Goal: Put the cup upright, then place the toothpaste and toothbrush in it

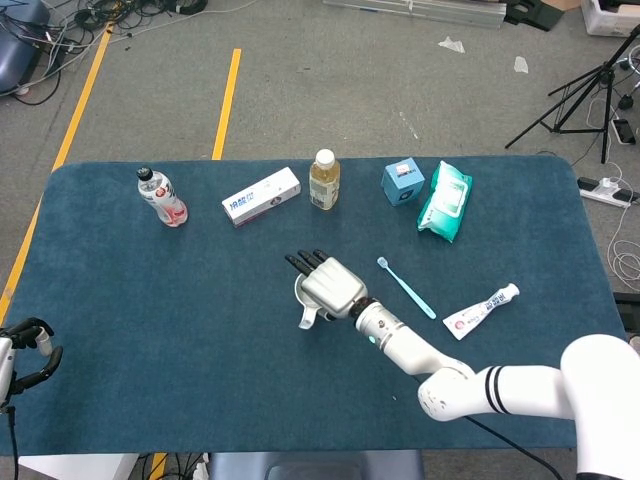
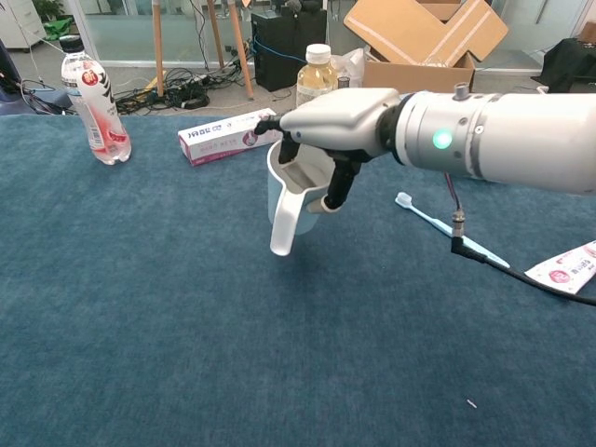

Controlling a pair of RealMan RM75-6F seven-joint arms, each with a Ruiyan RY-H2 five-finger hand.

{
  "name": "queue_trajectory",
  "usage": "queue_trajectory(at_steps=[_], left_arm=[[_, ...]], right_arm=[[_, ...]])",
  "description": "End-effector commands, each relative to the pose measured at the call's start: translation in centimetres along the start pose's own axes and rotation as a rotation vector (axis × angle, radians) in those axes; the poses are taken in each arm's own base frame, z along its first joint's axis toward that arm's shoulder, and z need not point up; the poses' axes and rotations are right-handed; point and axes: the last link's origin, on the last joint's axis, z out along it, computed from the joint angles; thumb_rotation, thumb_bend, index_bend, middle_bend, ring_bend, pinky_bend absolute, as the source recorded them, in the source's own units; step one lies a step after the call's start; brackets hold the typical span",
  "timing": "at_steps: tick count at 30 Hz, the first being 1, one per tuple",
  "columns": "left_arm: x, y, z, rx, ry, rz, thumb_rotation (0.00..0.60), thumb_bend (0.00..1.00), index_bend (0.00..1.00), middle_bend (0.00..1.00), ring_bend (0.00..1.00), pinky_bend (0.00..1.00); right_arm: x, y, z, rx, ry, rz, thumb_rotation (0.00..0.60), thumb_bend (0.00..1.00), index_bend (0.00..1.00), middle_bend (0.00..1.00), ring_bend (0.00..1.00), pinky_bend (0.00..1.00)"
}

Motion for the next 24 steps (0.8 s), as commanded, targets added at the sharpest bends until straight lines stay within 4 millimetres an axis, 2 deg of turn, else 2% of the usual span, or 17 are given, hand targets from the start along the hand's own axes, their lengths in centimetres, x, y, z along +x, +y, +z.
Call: queue_trajectory(at_steps=[1,12,24], left_arm=[[-0.1,0.1,0.1,0.0,-0.002,0.003,0.6,0.36,0.57,0.47,0.54,0.52],[-0.6,0.4,0.2,-0.003,-0.006,0.024,0.6,0.36,0.57,0.47,0.54,0.52],[-0.8,0.5,0.3,-0.004,-0.009,0.031,0.6,0.36,0.57,0.47,0.54,0.52]], right_arm=[[0.7,1.2,-2.2,-0.044,-0.015,0.027,0.6,0.22,0.69,0.0,0.0,0.16],[1.1,4.2,-7.5,-0.158,-0.124,0.093,0.6,0.22,0.69,0.0,0.0,0.16],[-0.7,6.3,-10.3,-0.226,-0.22,0.131,0.6,0.22,0.69,0.0,0.0,0.16]])
